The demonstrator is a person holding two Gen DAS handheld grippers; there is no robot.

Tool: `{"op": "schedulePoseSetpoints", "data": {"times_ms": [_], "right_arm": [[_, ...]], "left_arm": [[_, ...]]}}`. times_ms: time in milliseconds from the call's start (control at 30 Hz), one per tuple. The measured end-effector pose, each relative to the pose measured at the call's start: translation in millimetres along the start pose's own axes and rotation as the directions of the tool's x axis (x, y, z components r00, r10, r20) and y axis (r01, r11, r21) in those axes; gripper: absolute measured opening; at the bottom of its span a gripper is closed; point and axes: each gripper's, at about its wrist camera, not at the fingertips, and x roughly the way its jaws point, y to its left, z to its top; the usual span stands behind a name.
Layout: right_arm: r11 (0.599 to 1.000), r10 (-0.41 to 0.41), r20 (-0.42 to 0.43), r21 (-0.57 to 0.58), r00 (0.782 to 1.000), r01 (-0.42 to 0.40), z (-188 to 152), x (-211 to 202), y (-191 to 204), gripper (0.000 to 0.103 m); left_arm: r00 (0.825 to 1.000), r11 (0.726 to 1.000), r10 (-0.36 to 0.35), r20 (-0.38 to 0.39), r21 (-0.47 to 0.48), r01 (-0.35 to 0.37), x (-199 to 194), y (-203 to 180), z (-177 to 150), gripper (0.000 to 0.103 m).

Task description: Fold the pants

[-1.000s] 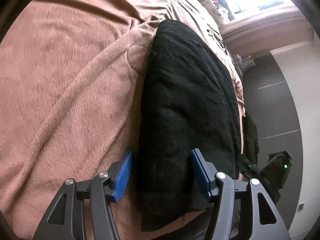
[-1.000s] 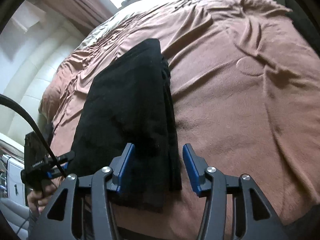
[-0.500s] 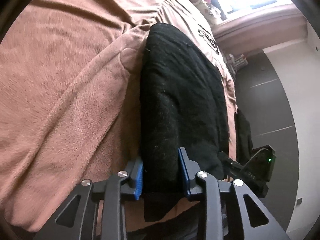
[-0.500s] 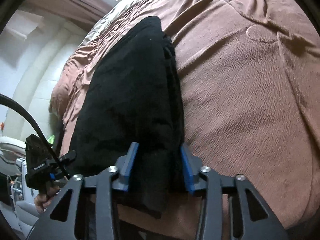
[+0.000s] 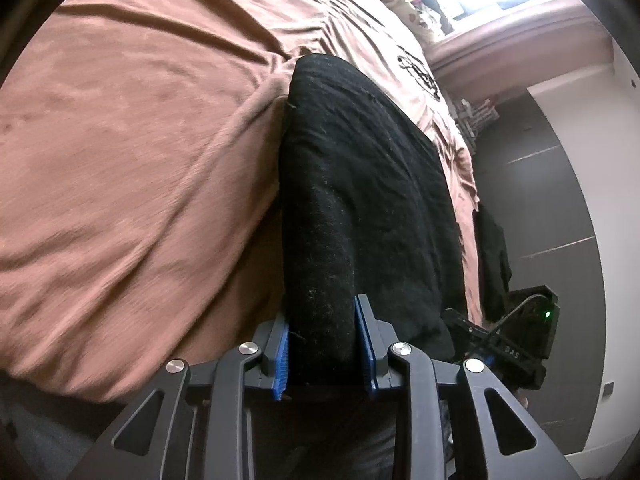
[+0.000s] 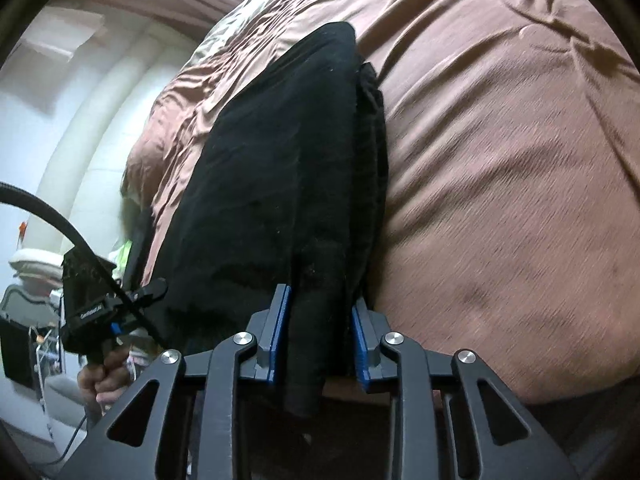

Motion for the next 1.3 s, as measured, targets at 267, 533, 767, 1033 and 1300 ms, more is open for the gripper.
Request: {"op": "schedulePoseSetpoints", "data": {"times_ms": [267,533,767,1033,1300], "right_arm": [[0.998,0.052,-0.031,-0.023,0.998,-0.053,2.7,4.2,-7.4,0.029],[0.998,0.061,0.014,0.0,0.998,-0.061,49.9,4.9,-33.7,0.059],[0.996,0.082,0.041,0.027,0.996,-0.083,103.6,19.7,-51.0,0.061],[0.992,0.112,0.013,0.049,0.994,-0.113,132.7,60.5,-54.3,0.061],[0.984,0.164,-0.036,0.077,0.986,-0.16,147.4,83.2,-65.2,0.061]], "left_arm": [[0.995,0.996,0.086,-0.045,0.025,-0.085,-2.1,15.7,-4.0,0.044],[0.995,0.996,0.092,-0.027,-0.003,-0.092,4.5,33.5,22.6,0.062],[0.998,0.998,0.068,-0.01,-0.012,-0.068,14.9,39.3,47.9,0.062],[1.0,0.999,0.018,-0.005,-0.029,-0.018,27.7,46.8,76.4,0.062],[1.0,1.0,-0.016,-0.019,-0.017,0.016,44.4,45.0,102.7,0.062]]}}
